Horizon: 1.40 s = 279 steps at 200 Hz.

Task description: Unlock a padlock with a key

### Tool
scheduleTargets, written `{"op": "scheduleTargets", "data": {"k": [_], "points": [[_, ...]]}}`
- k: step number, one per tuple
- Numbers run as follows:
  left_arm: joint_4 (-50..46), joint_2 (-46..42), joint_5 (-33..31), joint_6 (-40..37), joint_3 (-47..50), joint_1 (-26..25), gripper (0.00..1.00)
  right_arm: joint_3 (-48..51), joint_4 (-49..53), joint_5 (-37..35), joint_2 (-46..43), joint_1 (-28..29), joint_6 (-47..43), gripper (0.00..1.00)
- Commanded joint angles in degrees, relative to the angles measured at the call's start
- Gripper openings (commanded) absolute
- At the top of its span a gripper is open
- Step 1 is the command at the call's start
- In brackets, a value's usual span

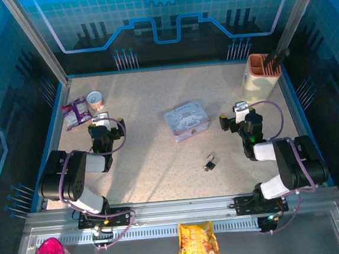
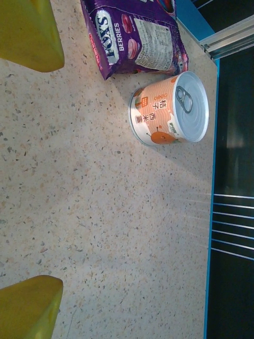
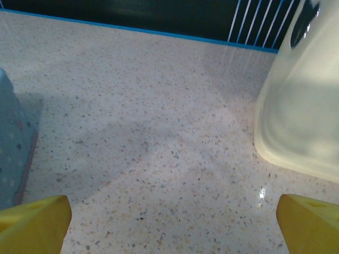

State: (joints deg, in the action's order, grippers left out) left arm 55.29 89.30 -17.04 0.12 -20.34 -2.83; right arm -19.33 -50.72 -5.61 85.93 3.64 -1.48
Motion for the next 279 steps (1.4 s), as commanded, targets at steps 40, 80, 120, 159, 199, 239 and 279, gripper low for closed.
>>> {"op": "scheduleTargets", "data": {"k": [40,80,120,159,199,239,279], "points": [[0.0,-0.2,0.8,0.9,-0.5,0.1,0.99,-2.7,-1.7,-3.0,2.3,0.3,2.2,1.00],[0.0,-0.3,0.7,0.9,-0.5,0.1,0.99,-2.6,-2.2,-3.1,2.4,0.4,2.1,1.00],[0.1,-0.2,0.7,0.9,-0.5,0.0,0.99,-2.6,-2.3,-3.1,2.4,0.4,2.1,1.00],[0.4,-0.2,0.3,0.5,-0.4,-0.3,0.99,-2.6,-2.2,-3.1,2.4,0.3,2.2,1.00],[0.4,-0.2,0.3,0.4,-0.4,-0.4,0.99,-2.6,-2.2,-3.1,2.4,0.3,2.1,1.00],[0.4,-0.2,0.3,0.4,-0.4,-0.3,0.99,-2.6,-2.2,-3.1,2.5,0.4,2.2,1.00],[0.4,-0.2,0.3,0.4,-0.4,-0.4,0.99,-2.9,-1.8,-2.9,2.4,0.3,2.2,1.00]]}}
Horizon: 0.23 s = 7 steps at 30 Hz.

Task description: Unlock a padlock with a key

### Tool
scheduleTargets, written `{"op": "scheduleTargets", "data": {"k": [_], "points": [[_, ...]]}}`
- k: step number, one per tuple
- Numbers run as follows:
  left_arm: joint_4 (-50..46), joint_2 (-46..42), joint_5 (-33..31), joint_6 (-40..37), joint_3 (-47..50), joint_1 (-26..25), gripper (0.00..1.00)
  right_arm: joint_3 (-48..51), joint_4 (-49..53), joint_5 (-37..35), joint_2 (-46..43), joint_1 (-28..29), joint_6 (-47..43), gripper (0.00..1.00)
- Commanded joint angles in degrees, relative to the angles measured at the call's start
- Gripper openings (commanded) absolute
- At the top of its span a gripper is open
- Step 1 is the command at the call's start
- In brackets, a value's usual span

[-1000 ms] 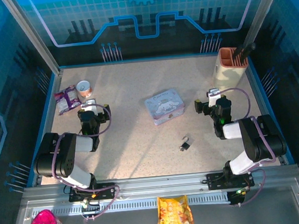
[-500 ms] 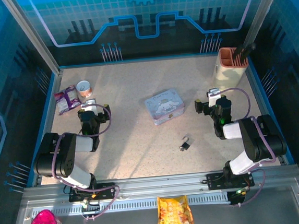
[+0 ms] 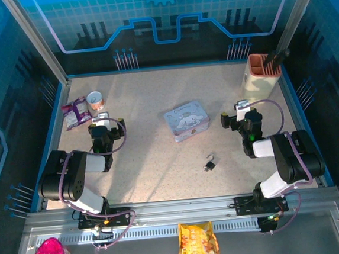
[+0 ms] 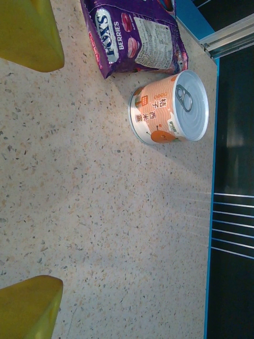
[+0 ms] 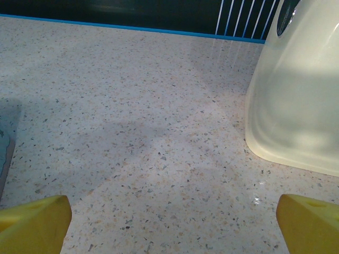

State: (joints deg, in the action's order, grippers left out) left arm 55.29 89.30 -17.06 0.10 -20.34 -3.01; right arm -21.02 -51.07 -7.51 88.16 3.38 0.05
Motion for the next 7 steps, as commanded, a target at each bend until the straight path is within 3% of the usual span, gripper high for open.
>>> {"op": "scheduleTargets", "data": {"k": [1,7], "points": [[0.4,-0.2,0.3,0.4,-0.4,-0.2,0.99,-1.2,-1.4,-1.0,0.2,0.6,0.7,1.00],[0.4,-0.2,0.3,0.4,-0.4,-0.2,0.99,-0.9,-1.9,-1.2,0.2,0.7,0.6,1.00]]}}
